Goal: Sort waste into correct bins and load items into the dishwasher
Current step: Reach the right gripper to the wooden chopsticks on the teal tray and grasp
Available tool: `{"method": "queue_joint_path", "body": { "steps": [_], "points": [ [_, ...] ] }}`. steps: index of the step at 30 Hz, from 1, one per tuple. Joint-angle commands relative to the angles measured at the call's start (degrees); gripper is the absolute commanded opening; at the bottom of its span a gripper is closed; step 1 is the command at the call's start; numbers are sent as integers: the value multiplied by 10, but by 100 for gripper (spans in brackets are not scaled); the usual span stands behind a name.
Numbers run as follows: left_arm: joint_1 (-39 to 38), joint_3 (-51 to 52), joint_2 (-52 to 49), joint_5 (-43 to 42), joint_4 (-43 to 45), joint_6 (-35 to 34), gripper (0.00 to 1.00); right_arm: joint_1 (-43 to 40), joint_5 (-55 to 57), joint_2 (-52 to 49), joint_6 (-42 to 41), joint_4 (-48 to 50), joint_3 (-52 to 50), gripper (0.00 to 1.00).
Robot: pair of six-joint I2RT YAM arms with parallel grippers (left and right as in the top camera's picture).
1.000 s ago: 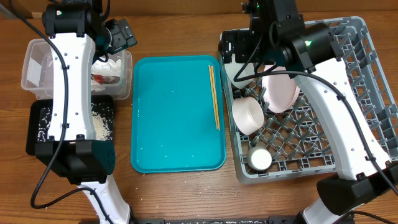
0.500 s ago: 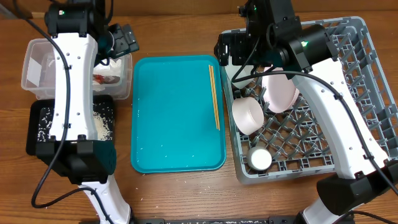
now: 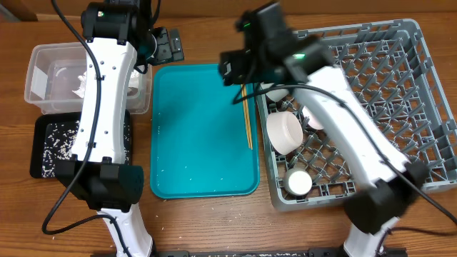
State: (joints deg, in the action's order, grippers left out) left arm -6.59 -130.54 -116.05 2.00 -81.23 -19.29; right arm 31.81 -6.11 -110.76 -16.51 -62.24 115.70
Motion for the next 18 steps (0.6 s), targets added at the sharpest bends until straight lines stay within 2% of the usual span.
{"method": "queue_joint_path", "body": {
  "steps": [1,9,14,18],
  "points": [
    [14,-8,0,13,6,-20,100,34,66,-75,-3,9,-2,78],
    [104,-8,0,16,26,-149,100,58,181,-180,4,22,-2,77],
    [147,-8,0,16,37,-156,100,56,207,-230,30,31,-2,75],
    [149,-8,0,16,40,-156,100,54,206,-250,30,35,-2,72]
  ]
}}
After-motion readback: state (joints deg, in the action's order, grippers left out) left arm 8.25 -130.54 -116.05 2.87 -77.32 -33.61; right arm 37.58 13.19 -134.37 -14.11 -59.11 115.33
